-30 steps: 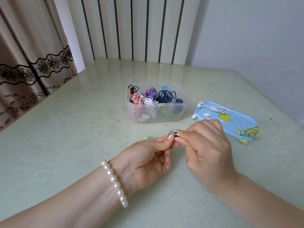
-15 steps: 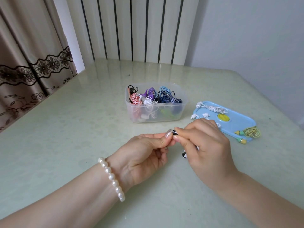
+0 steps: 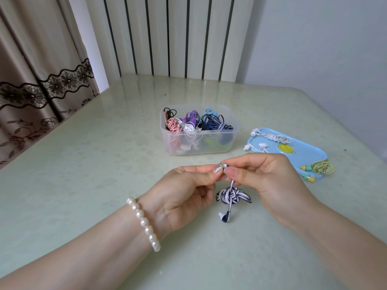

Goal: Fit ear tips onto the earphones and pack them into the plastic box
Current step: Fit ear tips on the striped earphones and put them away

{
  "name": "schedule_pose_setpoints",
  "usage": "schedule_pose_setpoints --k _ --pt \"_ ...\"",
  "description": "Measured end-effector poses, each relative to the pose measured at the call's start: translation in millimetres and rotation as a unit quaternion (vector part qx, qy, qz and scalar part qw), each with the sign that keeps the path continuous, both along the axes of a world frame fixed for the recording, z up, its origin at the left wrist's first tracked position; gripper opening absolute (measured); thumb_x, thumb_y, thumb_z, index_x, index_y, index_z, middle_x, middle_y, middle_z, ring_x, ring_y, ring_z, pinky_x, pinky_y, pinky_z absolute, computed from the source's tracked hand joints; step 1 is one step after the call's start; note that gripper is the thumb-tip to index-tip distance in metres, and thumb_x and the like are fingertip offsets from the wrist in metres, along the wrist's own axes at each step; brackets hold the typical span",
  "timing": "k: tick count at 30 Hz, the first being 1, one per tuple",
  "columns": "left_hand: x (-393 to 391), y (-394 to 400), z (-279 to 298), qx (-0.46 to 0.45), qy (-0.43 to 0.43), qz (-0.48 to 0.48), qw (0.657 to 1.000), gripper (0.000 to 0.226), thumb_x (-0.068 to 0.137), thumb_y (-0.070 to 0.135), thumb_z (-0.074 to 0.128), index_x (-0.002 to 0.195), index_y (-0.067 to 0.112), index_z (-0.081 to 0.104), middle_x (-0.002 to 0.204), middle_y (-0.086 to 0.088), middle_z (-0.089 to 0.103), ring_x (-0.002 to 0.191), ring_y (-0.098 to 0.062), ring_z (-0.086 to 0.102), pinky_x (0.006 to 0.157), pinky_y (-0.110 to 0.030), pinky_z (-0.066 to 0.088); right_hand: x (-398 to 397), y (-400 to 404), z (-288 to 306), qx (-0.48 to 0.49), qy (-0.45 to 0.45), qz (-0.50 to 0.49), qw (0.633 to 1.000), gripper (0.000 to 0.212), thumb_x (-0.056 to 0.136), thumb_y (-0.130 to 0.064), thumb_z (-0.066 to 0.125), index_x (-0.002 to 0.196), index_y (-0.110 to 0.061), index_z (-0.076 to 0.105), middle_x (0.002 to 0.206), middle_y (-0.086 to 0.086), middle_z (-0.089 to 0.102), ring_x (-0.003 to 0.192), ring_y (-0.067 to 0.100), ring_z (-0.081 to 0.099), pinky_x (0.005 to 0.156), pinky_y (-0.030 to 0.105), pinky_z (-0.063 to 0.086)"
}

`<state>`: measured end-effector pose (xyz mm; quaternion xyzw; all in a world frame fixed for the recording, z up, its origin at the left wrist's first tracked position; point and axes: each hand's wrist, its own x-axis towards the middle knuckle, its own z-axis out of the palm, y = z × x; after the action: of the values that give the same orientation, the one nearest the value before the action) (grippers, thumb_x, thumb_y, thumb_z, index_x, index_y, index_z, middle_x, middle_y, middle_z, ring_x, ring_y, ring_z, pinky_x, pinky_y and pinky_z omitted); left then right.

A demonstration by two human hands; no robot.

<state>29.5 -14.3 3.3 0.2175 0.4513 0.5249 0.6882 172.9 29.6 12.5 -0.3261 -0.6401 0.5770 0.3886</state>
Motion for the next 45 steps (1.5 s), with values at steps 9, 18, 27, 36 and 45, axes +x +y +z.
schedule_pose_setpoints --k 9,18,27,36,45 --pt "4.3 -5.2 1.1 -0.038 -0.077 -0.004 0.996 0.01 0.057 0.007 0.066 0.062 0.009 0.074 0.061 0.0 0.064 0.048 -0.004 0.047 0.055 -0.015 0.042 -5.3 -5.0 -16.7 0.305 -0.084 -0.121 0.941 0.016 0.072 -0.008 0.065 0.081 -0.019 0.073 0.072 -0.004 0.069 0.071 0.001 0.062 0.069 0.012 0.046" --pt "3.2 -6.5 6.7 -0.021 -0.099 0.002 0.995 0.008 0.062 0.011 0.065 0.059 0.01 0.072 0.067 -0.004 0.068 0.054 -0.005 0.051 0.061 -0.016 0.044 -3.6 -7.1 -12.3 0.339 -0.087 -0.137 0.927 0.014 0.075 -0.004 0.067 0.081 -0.016 0.073 0.07 -0.006 0.069 0.071 0.002 0.062 0.07 0.014 0.046" --pt "0.7 -4.0 8.1 0.026 -0.031 -0.021 0.999 0.008 0.056 0.015 0.068 0.061 0.011 0.072 0.063 0.0 0.065 0.049 -0.004 0.051 0.053 -0.015 0.045 3.2 -0.5 4.2 -0.039 0.022 -0.044 0.998 0.021 0.061 -0.023 0.062 0.072 -0.008 0.073 0.054 -0.001 0.059 0.049 0.007 0.048 0.054 0.017 0.044" --pt "4.4 -1.0 4.8 0.182 0.134 0.076 0.971 0.014 0.042 0.022 0.073 0.051 0.013 0.07 0.053 0.0 0.064 0.048 -0.006 0.052 0.053 -0.014 0.044 0.1 -10.2 11.7 -0.145 0.066 0.01 0.987 0.022 0.067 -0.015 0.056 0.076 0.003 0.063 0.051 0.003 0.052 0.043 0.008 0.042 0.044 0.014 0.039" --pt "0.4 -0.1 3.0 0.124 0.061 -0.001 0.99 0.002 0.05 0.012 0.069 0.05 0.011 0.067 0.054 -0.002 0.064 0.05 -0.008 0.054 0.053 -0.017 0.043 1.3 -14.2 14.1 -0.111 0.029 0.001 0.993 0.017 0.064 -0.015 0.057 0.069 -0.001 0.066 0.048 0.003 0.052 0.043 0.007 0.04 0.045 0.013 0.038"
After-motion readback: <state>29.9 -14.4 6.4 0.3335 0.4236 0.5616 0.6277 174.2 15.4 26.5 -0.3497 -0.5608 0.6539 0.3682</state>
